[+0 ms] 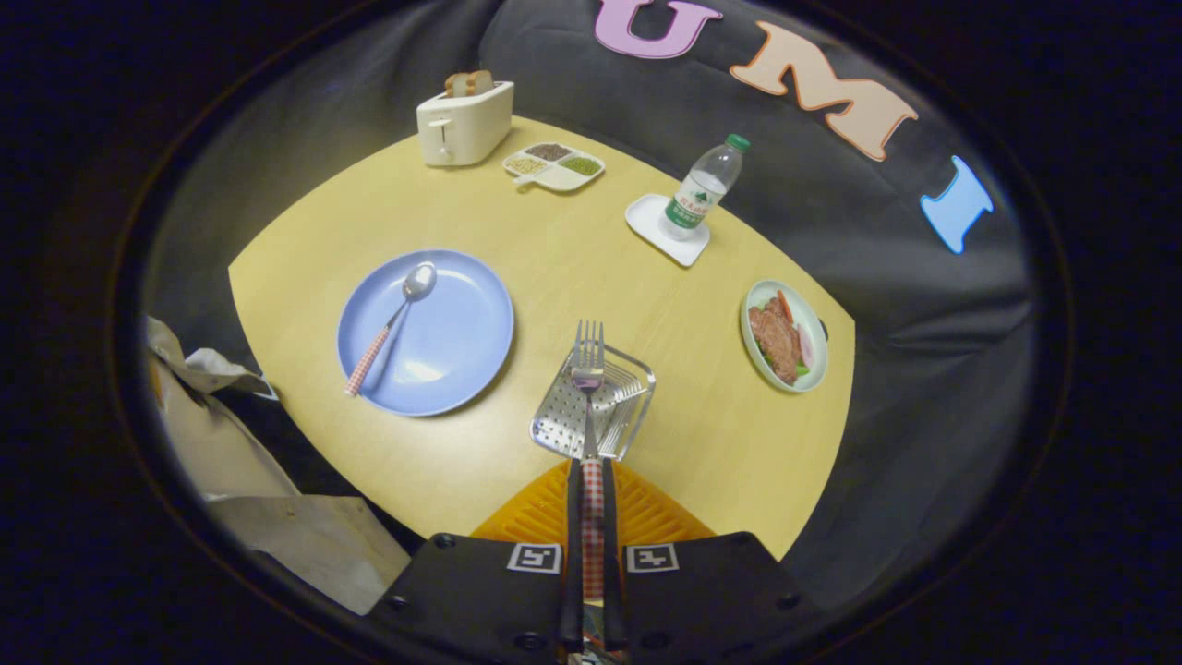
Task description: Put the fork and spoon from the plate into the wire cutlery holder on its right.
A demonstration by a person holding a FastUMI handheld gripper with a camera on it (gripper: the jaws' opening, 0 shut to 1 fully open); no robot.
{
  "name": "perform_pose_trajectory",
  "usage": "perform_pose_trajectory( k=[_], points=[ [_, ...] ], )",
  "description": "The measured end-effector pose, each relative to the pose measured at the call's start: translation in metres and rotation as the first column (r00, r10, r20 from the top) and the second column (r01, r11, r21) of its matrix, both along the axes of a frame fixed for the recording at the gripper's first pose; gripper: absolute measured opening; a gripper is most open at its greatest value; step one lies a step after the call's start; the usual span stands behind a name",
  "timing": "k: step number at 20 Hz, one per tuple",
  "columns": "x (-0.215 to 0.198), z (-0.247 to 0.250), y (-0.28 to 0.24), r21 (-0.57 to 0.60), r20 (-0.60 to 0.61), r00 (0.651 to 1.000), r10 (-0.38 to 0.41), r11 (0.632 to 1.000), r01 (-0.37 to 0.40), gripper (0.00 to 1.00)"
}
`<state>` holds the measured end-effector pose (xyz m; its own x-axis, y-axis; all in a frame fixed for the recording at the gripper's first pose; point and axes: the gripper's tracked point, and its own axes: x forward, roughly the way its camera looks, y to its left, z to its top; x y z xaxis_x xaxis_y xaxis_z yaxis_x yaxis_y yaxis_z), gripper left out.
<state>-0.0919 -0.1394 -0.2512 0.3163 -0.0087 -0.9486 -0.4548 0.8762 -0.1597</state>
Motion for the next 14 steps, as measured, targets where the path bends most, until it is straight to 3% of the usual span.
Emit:
perform_pose_trajectory(
  k=[14],
  points=[
    [0.0, -0.033, -0.012, -0.079, -0.24, 0.966, 0.091, 0.99, -0.113, 0.11]
  ],
)
